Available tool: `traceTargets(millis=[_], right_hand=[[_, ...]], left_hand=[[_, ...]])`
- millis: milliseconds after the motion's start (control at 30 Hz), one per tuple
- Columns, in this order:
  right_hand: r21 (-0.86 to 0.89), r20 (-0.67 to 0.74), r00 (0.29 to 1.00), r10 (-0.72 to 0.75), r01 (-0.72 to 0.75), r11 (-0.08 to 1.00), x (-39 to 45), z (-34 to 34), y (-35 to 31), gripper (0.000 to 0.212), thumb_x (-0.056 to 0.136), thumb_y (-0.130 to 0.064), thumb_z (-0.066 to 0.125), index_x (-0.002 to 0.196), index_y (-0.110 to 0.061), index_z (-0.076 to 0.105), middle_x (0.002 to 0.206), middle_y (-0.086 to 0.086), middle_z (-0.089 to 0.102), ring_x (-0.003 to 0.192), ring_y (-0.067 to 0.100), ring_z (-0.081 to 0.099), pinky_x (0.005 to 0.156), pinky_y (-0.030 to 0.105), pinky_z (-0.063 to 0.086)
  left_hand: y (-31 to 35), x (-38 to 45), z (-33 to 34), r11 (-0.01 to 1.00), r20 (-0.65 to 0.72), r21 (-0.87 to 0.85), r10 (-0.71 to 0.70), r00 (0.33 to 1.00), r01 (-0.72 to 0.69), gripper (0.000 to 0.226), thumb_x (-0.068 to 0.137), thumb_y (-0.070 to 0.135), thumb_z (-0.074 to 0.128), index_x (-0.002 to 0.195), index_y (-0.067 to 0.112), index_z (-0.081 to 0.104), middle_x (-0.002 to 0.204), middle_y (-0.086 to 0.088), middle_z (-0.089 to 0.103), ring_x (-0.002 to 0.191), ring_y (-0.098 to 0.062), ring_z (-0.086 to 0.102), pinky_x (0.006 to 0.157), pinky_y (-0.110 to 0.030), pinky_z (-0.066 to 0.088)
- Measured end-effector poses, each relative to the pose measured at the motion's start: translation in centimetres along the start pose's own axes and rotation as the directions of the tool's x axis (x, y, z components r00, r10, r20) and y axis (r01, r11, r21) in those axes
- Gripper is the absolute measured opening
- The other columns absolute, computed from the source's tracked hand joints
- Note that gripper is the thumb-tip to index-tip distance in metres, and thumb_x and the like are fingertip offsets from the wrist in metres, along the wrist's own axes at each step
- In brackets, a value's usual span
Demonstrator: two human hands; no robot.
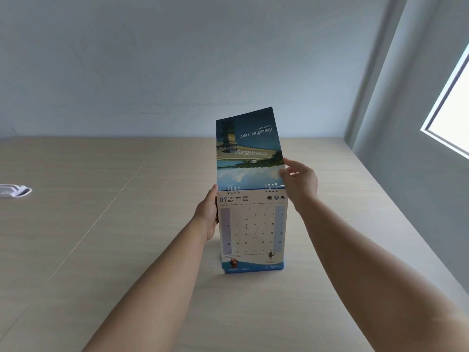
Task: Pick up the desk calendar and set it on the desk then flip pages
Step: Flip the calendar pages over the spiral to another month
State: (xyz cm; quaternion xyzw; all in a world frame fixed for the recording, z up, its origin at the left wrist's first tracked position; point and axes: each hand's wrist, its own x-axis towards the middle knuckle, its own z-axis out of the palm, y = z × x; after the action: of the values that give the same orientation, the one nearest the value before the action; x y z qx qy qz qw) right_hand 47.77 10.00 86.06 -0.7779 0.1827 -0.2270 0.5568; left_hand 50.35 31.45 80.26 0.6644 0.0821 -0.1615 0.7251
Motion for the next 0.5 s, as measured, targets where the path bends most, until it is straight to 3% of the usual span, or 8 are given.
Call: traceTargets(millis=[67,100,167,200,267,333,400,500], right_hand=[[0.040,0.013,1.000,0.017,-0.018,0.999,-0.2,-0.2,-0.1,0.029,0.086,-0.023,0.066,0.112,-0.034,0.070,0.105,-0.002,0.066,0.089,0.016,0.062,0.075,0.031,0.053],[0.100,0.041,0.998,0.040,-0.044,0.994,-0.3,-0.3,-0.2,0.026,0.083,-0.021,0.068,0.103,-0.038,0.071,0.107,0.002,0.065,0.089,0.019,0.062,0.070,0.032,0.053],[0.295,0.134,0.985,0.108,-0.144,0.945,-0.3,-0.7,-0.7,0.029,0.080,-0.007,0.063,0.090,-0.034,0.070,0.093,0.006,0.066,0.072,0.020,0.061,0.055,0.026,0.049],[0.395,0.188,0.973,0.134,-0.200,0.897,-0.3,-0.9,-1.0,0.031,0.079,0.001,0.059,0.086,-0.028,0.068,0.085,0.004,0.066,0.069,0.018,0.059,0.056,0.026,0.047],[0.496,0.270,0.952,0.143,-0.264,0.827,-0.5,-1.3,-1.5,0.019,0.077,-0.002,0.055,0.076,-0.021,0.060,0.083,-0.001,0.065,0.081,0.016,0.058,0.074,0.032,0.043],[0.579,0.326,0.930,0.168,-0.337,0.742,-0.6,-1.7,-1.3,0.004,0.073,-0.022,0.053,0.070,-0.019,0.055,0.089,-0.002,0.063,0.096,0.017,0.055,0.086,0.037,0.035],[0.576,0.364,0.909,0.202,-0.390,0.719,-0.9,-1.9,-0.8,0.018,0.084,-0.030,0.044,0.075,-0.020,0.056,0.096,0.002,0.065,0.098,0.021,0.054,0.087,0.038,0.038],[0.277,0.394,0.901,0.184,-0.307,0.910,-1.4,-2.3,1.1,0.023,0.096,-0.033,0.049,0.081,-0.023,0.063,0.119,0.016,0.064,0.104,0.026,0.057,0.098,0.027,0.040]], left_hand=[[0.1,-0.2,0.0,1.000,-0.001,-0.002,0.001,1.000,-0.001,0.058,0.097,0.059,0.030,0.109,0.014,0.064,0.096,-0.008,0.074,0.092,-0.023,0.064,0.079,-0.036,0.046],[0.2,-0.3,0.1,1.000,-0.003,0.003,0.005,1.000,-0.005,0.059,0.096,0.060,0.030,0.110,0.014,0.064,0.098,-0.009,0.074,0.093,-0.024,0.064,0.080,-0.037,0.046],[0.1,-0.3,0.0,1.000,-0.005,0.015,0.004,1.000,-0.004,0.063,0.096,0.061,0.029,0.114,0.014,0.065,0.102,-0.010,0.074,0.095,-0.024,0.064,0.082,-0.038,0.046],[0.0,-0.2,0.0,1.000,-0.003,0.018,0.007,1.000,-0.007,0.064,0.096,0.062,0.027,0.114,0.014,0.066,0.103,-0.010,0.075,0.096,-0.024,0.065,0.085,-0.039,0.045],[0.2,-0.5,0.1,1.000,-0.007,0.011,0.015,1.000,-0.015,0.070,0.096,0.064,0.021,0.112,0.014,0.068,0.103,-0.011,0.075,0.098,-0.025,0.065,0.089,-0.041,0.044],[0.2,-0.4,0.1,1.000,0.010,0.005,0.003,1.000,-0.003,0.081,0.094,0.066,0.013,0.112,0.011,0.069,0.104,-0.014,0.075,0.100,-0.028,0.066,0.092,-0.042,0.043],[0.4,-0.7,0.0,1.000,0.026,0.002,0.004,1.000,-0.004,0.085,0.093,0.068,0.010,0.107,0.009,0.070,0.099,-0.014,0.075,0.100,-0.031,0.066,0.092,-0.042,0.041],[0.7,-0.2,-1.1,0.998,0.038,-0.063,-0.010,0.999,0.012,0.084,0.092,0.070,0.020,0.115,0.004,0.066,0.103,-0.018,0.071,0.097,-0.030,0.067,0.083,-0.036,0.044]])
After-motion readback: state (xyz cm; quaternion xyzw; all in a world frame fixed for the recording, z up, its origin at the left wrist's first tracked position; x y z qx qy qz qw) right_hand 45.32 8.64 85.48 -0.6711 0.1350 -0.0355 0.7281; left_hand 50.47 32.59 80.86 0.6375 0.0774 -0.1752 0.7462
